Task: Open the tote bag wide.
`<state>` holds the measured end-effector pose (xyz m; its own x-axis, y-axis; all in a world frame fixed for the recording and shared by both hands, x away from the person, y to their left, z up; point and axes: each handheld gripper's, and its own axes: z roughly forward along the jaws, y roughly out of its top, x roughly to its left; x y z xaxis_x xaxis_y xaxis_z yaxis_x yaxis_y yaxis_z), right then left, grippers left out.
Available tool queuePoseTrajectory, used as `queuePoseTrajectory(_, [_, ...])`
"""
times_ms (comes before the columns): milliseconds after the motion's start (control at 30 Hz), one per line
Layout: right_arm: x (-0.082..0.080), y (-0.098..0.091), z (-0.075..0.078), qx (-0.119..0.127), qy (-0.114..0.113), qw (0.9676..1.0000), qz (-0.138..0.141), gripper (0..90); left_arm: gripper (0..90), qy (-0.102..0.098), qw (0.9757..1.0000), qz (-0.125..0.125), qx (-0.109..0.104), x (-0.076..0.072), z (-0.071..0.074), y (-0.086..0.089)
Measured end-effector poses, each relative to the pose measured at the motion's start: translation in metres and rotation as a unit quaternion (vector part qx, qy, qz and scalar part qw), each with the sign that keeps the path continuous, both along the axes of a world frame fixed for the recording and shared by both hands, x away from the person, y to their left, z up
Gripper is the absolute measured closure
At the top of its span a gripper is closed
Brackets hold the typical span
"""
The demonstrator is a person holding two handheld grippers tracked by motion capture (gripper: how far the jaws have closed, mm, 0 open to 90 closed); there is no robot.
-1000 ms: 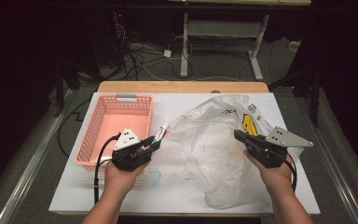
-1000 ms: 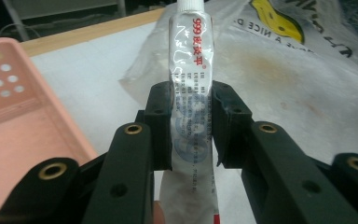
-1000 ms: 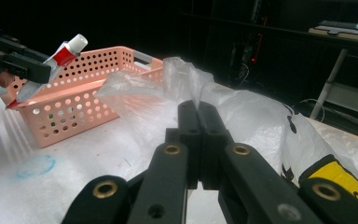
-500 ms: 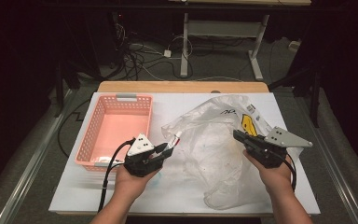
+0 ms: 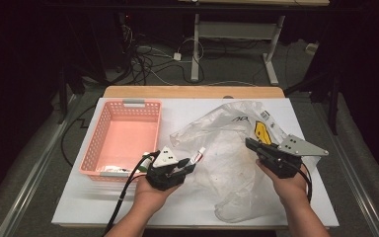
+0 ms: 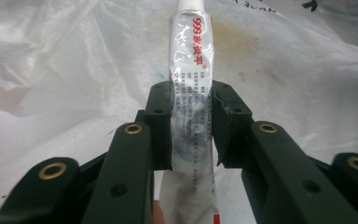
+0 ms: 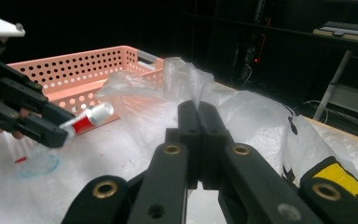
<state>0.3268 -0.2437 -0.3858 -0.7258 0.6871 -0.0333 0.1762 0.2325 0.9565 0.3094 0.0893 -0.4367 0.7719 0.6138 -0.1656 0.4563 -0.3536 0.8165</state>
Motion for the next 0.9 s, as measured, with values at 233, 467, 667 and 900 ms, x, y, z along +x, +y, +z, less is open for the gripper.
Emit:
queuePoseTrajectory(233, [0.000,0.001,0.000,0.002,-0.001,1.0000,0.002,90.0,69.1,0.006,0.9999,-0.010,0.001,0.005,-0.006,-0.010])
queuePoseTrajectory(467, [-0.001,0.002,0.001,0.003,-0.002,1.0000,0.005,90.0,69.1,0.000,0.9999,-0.013,0.004,0.010,-0.004,-0.015])
queuePoseTrajectory(667, [-0.001,0.003,0.001,0.004,-0.003,1.0000,0.007,90.0,69.1,-0.006,0.9999,-0.015,0.005,0.014,0.003,-0.019])
queuePoseTrajectory(900, [-0.002,0.003,0.002,0.008,-0.003,0.9999,0.007,90.0,69.1,-0.013,0.9996,-0.025,0.004,0.019,0.008,-0.034])
